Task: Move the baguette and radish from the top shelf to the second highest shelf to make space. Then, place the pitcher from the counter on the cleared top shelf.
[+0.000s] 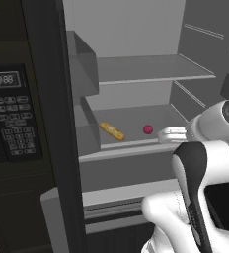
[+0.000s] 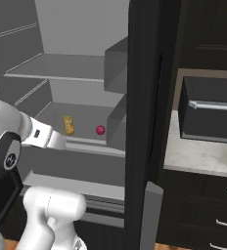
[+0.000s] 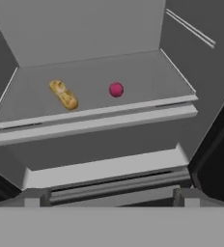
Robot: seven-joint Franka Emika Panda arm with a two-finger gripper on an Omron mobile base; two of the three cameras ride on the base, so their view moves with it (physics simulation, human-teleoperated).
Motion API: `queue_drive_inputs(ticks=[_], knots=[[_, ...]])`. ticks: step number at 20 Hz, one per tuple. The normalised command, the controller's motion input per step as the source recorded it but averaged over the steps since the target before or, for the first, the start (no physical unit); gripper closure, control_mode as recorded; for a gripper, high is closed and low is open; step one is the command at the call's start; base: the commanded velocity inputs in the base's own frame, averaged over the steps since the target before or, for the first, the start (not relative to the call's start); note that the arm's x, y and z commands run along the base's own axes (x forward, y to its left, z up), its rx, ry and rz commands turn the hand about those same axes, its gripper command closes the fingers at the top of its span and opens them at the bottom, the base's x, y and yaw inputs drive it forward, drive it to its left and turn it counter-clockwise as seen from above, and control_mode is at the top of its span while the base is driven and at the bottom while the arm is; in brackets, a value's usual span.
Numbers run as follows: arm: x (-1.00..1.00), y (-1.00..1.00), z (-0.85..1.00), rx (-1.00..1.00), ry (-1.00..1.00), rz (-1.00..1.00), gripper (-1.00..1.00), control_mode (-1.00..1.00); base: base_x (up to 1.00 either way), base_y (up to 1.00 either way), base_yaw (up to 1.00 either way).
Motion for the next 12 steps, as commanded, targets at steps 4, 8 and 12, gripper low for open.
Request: queue_drive_inputs(ticks=[4,8,12], knots=[[-0.19,0.01,0.0,-0.02,0.0,0.0,-1.0,1.0,-0.43,0.0,0.0],[0.0,0.0,0.0,0.0,0.0,0.0,-1.0,1.0,-0.54,0.0,-0.08],[0.0,0.0,0.0,0.0,0.0,0.0,-1.0,1.0,-0.98,0.0,-0.29]])
